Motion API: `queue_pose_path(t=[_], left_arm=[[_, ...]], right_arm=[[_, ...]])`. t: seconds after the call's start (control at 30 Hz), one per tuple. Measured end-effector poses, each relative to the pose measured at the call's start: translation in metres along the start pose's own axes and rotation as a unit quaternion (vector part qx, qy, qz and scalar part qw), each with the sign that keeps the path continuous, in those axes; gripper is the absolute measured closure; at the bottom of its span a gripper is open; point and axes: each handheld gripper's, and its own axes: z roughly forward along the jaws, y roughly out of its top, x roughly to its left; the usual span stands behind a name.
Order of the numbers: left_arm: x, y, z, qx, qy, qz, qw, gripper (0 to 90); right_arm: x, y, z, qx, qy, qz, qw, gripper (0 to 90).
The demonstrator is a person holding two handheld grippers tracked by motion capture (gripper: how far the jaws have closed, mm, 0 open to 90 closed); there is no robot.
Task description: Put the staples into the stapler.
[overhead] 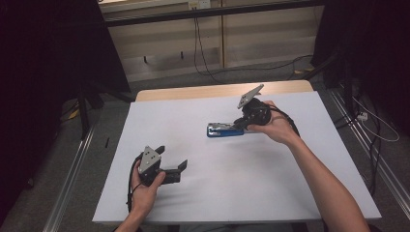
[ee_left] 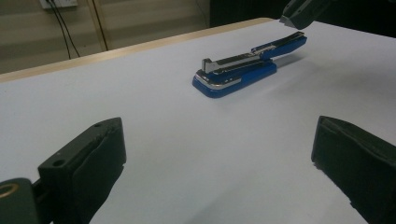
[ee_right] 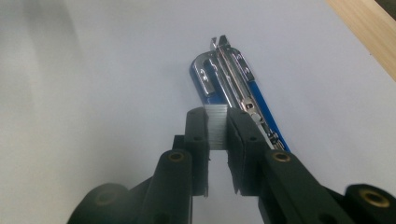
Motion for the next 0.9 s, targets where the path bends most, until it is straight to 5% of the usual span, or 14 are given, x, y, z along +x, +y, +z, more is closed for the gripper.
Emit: queue_pose_path(t=[0.9], left_arm=[[0.001,0.000,0.000,-0.003,-0.001,-0.003,1.0000,3.1]], right_arm=[[-0.009,0.028,0.019,-0.025,0.009,-0.015,0.9995,79.2]])
